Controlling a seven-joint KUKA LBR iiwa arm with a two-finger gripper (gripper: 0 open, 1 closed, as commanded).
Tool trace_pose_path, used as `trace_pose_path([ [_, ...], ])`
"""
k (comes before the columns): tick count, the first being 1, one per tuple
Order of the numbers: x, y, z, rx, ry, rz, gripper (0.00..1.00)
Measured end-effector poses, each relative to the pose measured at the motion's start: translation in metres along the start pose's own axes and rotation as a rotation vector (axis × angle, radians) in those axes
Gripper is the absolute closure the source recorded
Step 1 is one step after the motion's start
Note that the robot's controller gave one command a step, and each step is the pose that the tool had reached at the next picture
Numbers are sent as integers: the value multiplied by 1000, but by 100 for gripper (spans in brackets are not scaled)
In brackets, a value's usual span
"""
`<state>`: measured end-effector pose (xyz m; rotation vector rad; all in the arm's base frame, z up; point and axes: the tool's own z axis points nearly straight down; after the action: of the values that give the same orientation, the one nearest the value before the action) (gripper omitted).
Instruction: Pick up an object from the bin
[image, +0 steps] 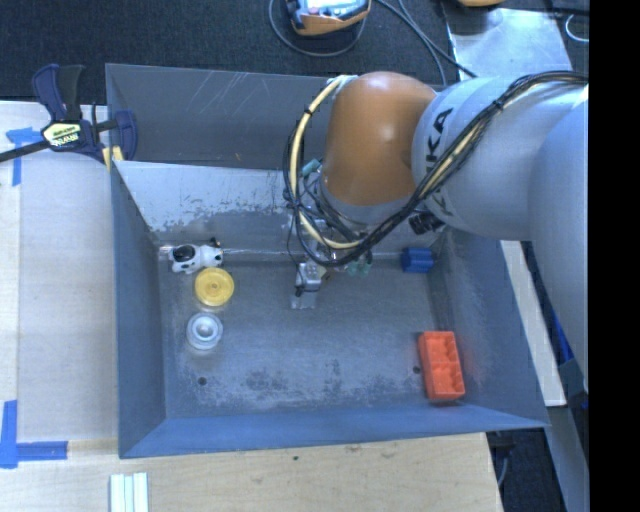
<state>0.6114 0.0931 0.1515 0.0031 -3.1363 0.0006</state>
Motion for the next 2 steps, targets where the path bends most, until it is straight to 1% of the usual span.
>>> trace_pose_path([
  [1,9,-52,-23,2,-1,-198,0],
  [2,50,-129,-24,5,0,-229,0],
])
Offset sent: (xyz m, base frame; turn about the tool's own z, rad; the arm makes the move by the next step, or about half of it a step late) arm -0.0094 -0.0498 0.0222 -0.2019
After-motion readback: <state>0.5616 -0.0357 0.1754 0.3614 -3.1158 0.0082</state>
